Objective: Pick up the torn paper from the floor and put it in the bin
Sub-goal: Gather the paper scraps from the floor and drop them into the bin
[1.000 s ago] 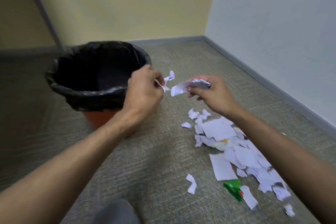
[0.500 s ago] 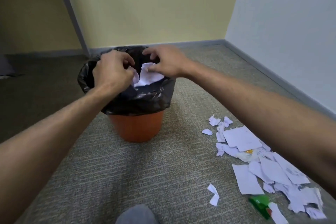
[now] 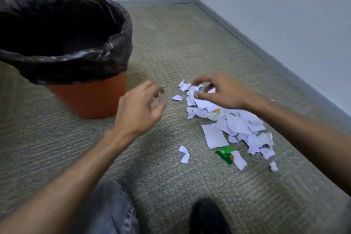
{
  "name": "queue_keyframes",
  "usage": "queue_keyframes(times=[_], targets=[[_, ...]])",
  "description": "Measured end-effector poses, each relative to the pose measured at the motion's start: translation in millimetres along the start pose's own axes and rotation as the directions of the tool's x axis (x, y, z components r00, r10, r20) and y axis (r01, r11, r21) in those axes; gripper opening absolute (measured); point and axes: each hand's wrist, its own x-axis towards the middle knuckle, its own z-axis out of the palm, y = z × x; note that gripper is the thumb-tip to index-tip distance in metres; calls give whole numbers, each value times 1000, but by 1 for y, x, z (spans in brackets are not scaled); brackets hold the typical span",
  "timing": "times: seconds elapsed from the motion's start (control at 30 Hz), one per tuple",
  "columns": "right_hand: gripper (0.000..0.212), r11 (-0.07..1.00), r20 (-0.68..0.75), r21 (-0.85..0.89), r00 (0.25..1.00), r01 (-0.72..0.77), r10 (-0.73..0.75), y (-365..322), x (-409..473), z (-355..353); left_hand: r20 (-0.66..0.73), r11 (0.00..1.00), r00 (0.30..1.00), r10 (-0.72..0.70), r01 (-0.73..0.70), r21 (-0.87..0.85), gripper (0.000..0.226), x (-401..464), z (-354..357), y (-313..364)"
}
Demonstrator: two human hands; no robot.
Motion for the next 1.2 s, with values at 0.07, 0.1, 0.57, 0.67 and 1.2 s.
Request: queue_keyframes(times=[0.07, 0.1, 0.57, 0.67, 1.2], targets=[[40, 996, 33, -29, 996, -83, 84, 30, -28, 17, 209, 1000, 978, -6, 7, -7, 23, -15, 31, 12], [42, 991, 52, -32, 990, -127, 128, 44, -41, 26, 298, 1000, 955, -2, 3, -2, 25, -23, 45, 18], [71, 851, 57, -121, 852, -511, 520, 111, -148, 139, 766, 989, 628, -139, 46, 142, 58, -65, 144, 25], [67, 865, 47, -94, 865, -494, 499, 111, -147, 151, 741, 992, 661, -120, 58, 109, 36, -63, 146, 26], [17, 819, -97, 493, 916, -295, 388, 76, -119, 139, 536, 969, 837, -115, 213, -125, 18, -44, 125, 23]])
